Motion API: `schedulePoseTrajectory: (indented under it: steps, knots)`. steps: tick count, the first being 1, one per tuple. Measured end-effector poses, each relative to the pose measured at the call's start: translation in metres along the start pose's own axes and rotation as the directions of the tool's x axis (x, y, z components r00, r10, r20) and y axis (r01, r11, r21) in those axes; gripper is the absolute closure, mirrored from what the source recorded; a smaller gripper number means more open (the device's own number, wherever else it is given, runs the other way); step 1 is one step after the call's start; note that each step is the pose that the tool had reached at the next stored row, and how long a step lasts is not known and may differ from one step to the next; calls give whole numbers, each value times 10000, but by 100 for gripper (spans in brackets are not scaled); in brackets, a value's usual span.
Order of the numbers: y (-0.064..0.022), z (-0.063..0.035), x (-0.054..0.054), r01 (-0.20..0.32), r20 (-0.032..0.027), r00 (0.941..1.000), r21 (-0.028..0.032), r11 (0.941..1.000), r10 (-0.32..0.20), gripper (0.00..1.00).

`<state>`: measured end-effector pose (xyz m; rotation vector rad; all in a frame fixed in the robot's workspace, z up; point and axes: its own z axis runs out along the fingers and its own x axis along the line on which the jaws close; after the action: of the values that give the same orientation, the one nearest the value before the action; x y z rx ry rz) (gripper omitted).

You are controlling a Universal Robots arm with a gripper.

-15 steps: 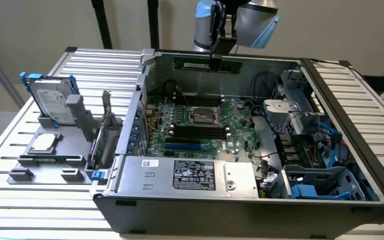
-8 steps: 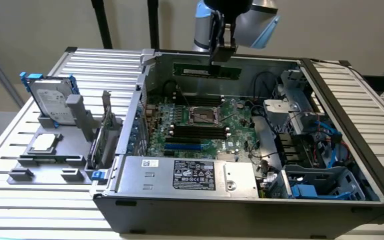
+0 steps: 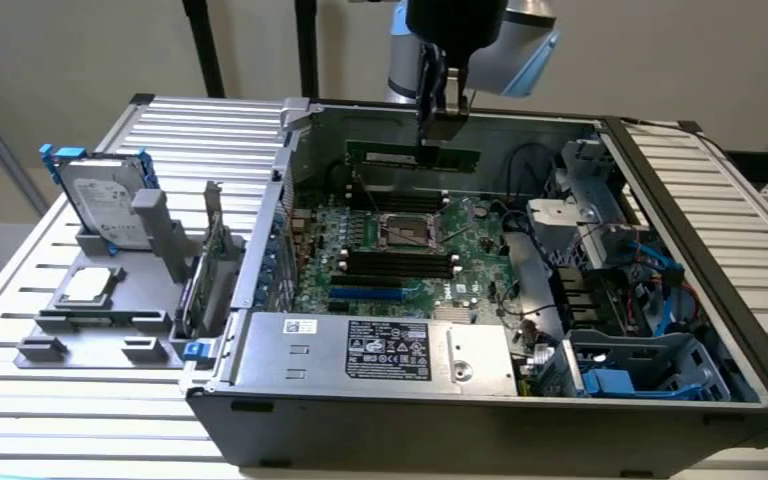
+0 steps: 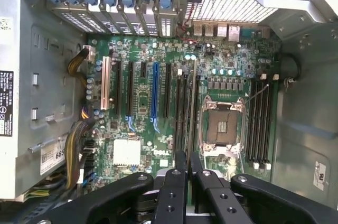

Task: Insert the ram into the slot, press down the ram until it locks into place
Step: 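Insert the ram into the slot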

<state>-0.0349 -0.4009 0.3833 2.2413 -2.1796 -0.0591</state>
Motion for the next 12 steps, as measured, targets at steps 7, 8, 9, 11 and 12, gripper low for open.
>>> schedulePoseTrajectory:
  steps: [7, 8, 9, 11, 12]
  knots:
    - [15, 128, 6, 61, -3, 10000, -1, 10000, -61, 87]
    - [26, 147, 6, 81, -3, 10000, -1, 10000, -81, 87]
    - [40, 165, 6, 103, -5, 9999, -2, 9999, -103, 87]
    - [72, 203, 6, 165, -6, 9999, -3, 9999, -165, 87]
    - [89, 222, 6, 199, -7, 9998, -3, 9998, -199, 87]
